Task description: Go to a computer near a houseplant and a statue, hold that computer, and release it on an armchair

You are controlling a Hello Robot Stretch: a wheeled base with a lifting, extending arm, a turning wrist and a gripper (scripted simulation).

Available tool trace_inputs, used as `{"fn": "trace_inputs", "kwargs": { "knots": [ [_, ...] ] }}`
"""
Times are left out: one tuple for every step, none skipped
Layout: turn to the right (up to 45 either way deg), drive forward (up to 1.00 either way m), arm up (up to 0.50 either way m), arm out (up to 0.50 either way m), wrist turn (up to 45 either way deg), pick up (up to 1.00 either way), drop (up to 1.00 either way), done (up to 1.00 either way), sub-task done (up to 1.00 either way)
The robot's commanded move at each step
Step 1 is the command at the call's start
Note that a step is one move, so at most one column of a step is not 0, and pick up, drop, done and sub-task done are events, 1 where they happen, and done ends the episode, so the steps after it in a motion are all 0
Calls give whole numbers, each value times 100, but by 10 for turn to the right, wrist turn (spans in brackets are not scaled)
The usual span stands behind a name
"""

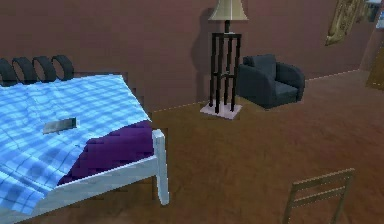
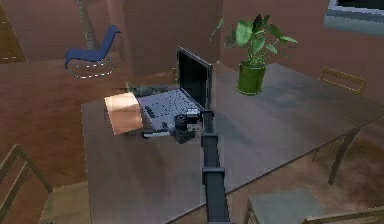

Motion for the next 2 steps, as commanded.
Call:
{"fn": "trace_inputs", "kwargs": {
  "knots": [
    [0, 0, 22, 0, 0, 0, 0, 0, 0],
    [0, 0, 0, 0, -450, 0, 0, 0, 0]
  ]
}}
